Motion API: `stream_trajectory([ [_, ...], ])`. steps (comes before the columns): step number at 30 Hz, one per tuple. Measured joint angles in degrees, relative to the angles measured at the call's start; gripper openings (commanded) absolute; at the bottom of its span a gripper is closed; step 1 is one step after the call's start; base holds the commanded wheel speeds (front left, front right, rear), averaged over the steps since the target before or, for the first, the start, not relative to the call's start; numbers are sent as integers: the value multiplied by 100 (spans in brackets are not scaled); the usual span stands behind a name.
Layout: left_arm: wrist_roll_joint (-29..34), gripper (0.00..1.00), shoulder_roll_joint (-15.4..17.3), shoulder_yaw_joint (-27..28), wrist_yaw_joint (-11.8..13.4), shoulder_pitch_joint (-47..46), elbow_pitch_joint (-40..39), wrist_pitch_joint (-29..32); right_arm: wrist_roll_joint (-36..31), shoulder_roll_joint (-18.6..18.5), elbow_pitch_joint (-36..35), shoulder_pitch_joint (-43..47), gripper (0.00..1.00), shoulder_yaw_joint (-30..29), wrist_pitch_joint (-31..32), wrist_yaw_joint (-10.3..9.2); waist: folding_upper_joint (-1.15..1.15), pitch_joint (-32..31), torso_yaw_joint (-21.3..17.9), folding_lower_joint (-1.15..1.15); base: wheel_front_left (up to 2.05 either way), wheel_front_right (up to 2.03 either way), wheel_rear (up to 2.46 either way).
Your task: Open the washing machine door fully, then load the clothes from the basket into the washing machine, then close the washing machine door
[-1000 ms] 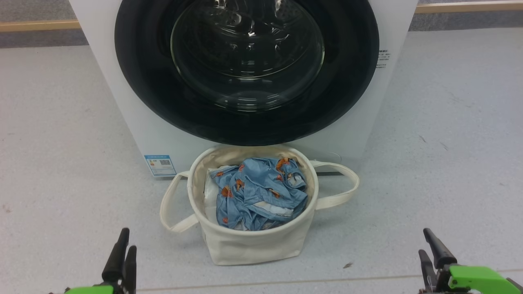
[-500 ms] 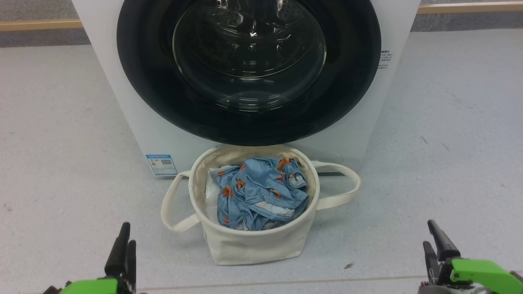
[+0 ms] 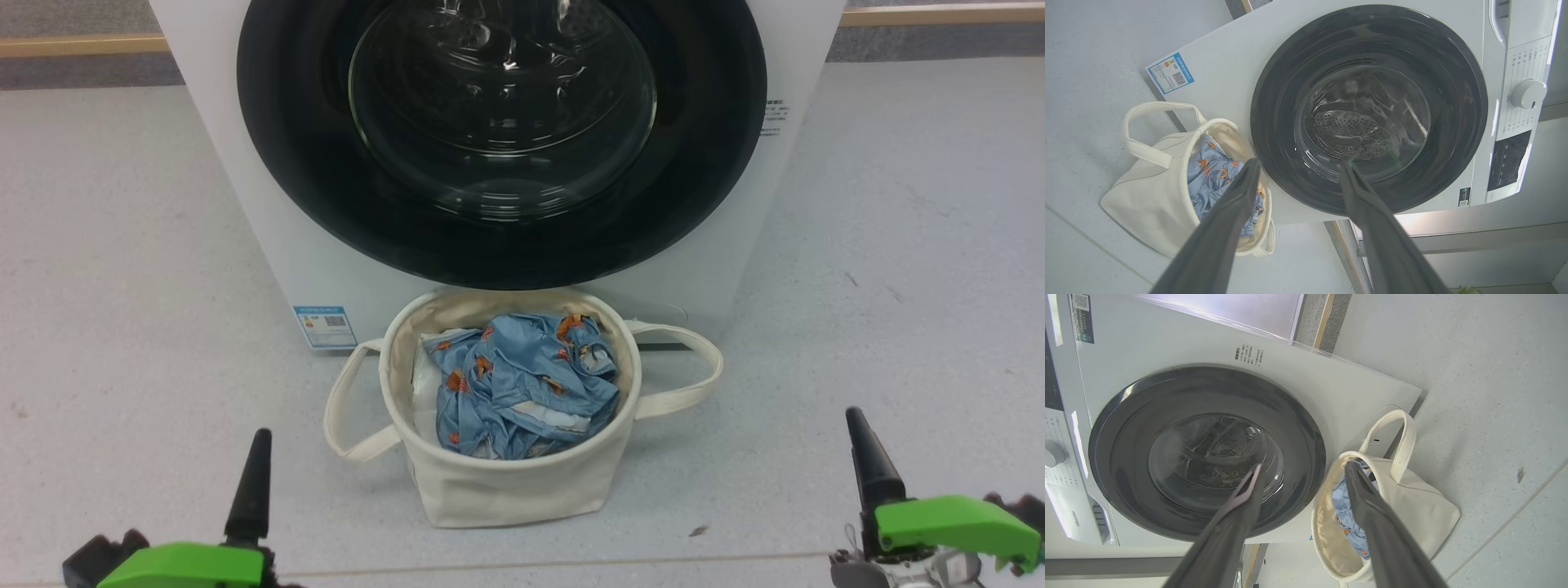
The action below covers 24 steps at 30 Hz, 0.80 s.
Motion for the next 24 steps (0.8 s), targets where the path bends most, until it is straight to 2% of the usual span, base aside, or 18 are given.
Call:
stream_trajectory([
  [8,889,100,-7,-58,0,0,-121,-103,-1060,10,-255,-73,100,36,-5,0,0,23,16,0,0,0,0],
  [24,1996,100,-70,89,-56,-143,-58,-378,-2399,103,-311,-88,100,-52,-55,0,0,39,54,0,0,0,0],
])
